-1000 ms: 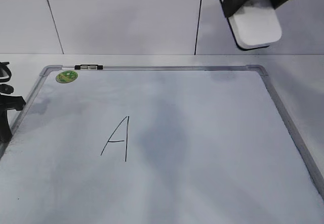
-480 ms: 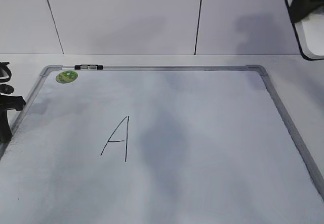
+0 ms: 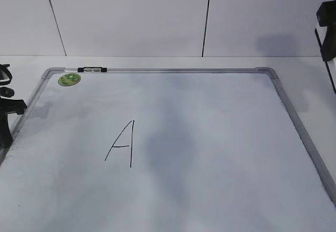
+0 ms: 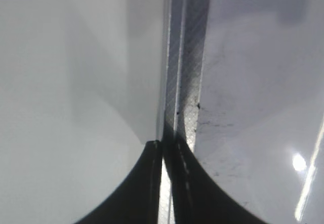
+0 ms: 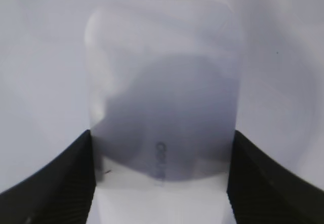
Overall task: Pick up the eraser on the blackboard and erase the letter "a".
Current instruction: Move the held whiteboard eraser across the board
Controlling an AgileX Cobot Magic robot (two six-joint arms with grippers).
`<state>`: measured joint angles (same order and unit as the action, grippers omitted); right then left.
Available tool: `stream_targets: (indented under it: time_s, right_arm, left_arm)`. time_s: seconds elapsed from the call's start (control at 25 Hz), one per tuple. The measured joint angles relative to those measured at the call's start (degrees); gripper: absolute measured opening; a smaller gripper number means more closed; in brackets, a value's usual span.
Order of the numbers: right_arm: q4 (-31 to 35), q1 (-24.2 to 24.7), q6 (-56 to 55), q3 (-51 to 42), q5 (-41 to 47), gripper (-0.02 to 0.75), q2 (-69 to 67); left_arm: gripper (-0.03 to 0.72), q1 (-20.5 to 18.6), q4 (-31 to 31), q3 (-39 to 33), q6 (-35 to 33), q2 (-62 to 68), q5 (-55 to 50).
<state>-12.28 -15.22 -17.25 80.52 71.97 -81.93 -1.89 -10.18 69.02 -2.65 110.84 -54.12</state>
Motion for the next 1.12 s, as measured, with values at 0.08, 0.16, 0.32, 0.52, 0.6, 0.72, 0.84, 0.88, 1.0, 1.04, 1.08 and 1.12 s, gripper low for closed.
stream_targets:
  time_s: [0.08, 0.16, 0.32, 0.52, 0.6, 0.72, 0.84, 0.88, 1.0, 1.04, 1.08, 1.12]
  right_arm:
    - [0.0, 0.48, 0.0, 0.0, 0.0, 0.556, -1.45]
    - [0.0, 0.57, -0.03, 0.0, -0.11, 0.556, -3.36]
    - [0.53, 0.74, 0.14, 0.0, -0.59, 0.556, -7.54]
    - [4.33, 2.96, 1.59, 0.0, -0.73, 0.556, -12.49]
    - [4.94, 4.03, 2.19, 0.0, -0.83, 0.556, -14.02]
    - [6.25, 5.31, 3.34, 0.0, -0.97, 0.556, -15.83]
    - [7.83, 6.19, 4.99, 0.0, -1.21, 0.556, -18.0]
    - [8.23, 6.27, 5.53, 0.0, -1.21, 0.556, -18.91]
    - [9.19, 6.27, 6.61, 0.0, -1.42, 0.556, -21.45]
    - [9.31, 6.27, 6.87, 0.0, -1.42, 0.556, -22.07]
    - [9.31, 6.27, 6.99, 0.0, -1.42, 0.556, -22.79]
    - [9.31, 6.27, 7.21, 0.0, -1.53, 0.556, -23.42]
  left_arm:
    - [0.015, 0.0, 0.0, 0.0, 0.0, 0.0, 0.0]
    - [0.015, 0.0, 0.0, 0.0, 0.0, 0.0, 0.0]
    - [0.015, 0.0, 0.0, 0.0, 0.0, 0.0, 0.0]
    - [0.015, 0.0, 0.0, 0.0, 0.0, 0.0, 0.0]
    - [0.015, 0.0, 0.0, 0.0, 0.0, 0.0, 0.0]
    - [0.015, 0.0, 0.0, 0.0, 0.0, 0.0, 0.0]
    - [0.015, 0.0, 0.0, 0.0, 0.0, 0.0, 0.0]
    - [0.015, 0.0, 0.0, 0.0, 0.0, 0.0, 0.0]
    - [0.015, 0.0, 0.0, 0.0, 0.0, 0.0, 0.0]
    - [0.015, 0.0, -0.1, 0.0, 0.0, 0.0, 0.0]
    - [0.015, 0.0, -0.1, 0.0, 0.0, 0.0, 0.0]
    - [0.015, 0.0, -0.1, 0.0, 0.0, 0.0, 0.0]
